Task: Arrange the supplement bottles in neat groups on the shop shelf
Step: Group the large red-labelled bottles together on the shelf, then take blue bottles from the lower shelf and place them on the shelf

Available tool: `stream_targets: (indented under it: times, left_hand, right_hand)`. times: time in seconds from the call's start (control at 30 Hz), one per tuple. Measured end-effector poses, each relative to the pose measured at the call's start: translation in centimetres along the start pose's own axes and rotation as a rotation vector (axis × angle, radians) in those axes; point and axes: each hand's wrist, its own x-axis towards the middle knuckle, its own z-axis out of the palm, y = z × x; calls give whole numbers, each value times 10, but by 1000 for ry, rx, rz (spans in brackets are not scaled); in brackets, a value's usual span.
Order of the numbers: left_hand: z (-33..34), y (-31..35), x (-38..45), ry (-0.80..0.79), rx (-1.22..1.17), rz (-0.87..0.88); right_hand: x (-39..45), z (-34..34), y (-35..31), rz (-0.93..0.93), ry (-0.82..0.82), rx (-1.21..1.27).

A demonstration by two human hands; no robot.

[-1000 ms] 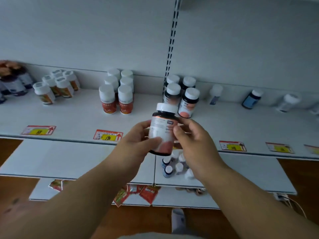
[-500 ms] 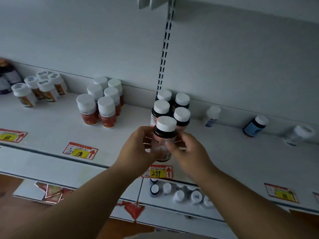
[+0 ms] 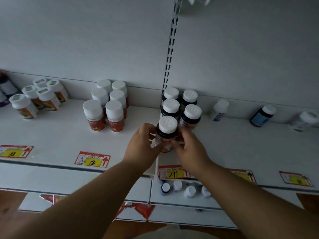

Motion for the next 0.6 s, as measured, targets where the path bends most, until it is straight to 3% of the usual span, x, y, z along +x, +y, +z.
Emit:
stream_targets:
  times: [0.23, 0.37, 0.6]
  left_hand:
    - [-9, -6, 21, -142, -4, 89]
    - [-26, -14, -3, -131, -70, 76]
    - [-39, -20, -66, -176, -65, 238]
  right_hand:
    - [-15, 18, -31, 230, 207, -101]
    - [-36, 24, -44, 326, 286, -130]
    - [-91, 32, -55, 259, 346, -113]
